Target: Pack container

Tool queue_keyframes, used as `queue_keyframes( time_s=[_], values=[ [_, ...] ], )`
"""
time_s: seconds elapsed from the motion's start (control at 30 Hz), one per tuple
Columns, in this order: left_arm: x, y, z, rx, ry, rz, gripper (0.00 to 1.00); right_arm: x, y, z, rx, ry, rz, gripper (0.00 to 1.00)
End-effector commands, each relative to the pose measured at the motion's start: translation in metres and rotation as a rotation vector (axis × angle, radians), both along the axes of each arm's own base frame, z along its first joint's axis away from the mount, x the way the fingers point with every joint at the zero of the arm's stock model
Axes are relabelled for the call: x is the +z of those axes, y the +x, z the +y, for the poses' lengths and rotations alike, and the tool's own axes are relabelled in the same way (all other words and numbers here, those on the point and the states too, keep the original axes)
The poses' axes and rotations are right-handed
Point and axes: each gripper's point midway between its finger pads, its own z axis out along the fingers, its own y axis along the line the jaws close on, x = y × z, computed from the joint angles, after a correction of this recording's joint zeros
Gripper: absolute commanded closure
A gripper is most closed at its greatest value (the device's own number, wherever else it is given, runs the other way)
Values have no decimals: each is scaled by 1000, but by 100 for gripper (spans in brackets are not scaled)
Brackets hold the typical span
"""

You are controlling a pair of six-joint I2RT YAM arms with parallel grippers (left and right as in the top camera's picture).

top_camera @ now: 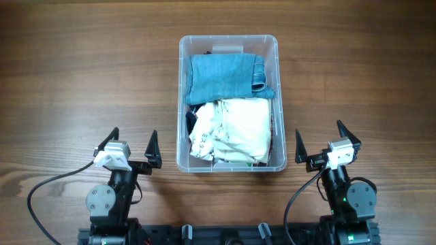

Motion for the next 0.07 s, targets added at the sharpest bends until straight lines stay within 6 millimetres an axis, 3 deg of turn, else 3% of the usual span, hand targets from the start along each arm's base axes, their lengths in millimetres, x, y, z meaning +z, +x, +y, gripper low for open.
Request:
queue_keyframes(
  time_s=[0.0, 0.03],
  values=[
    [0, -1, -4, -22, 18, -6, 0, 1, 0, -1, -8, -13, -6, 0],
    [0, -1, -4, -22, 18, -6, 0, 1, 0, -1, -8, -13, -6, 0]
  ],
)
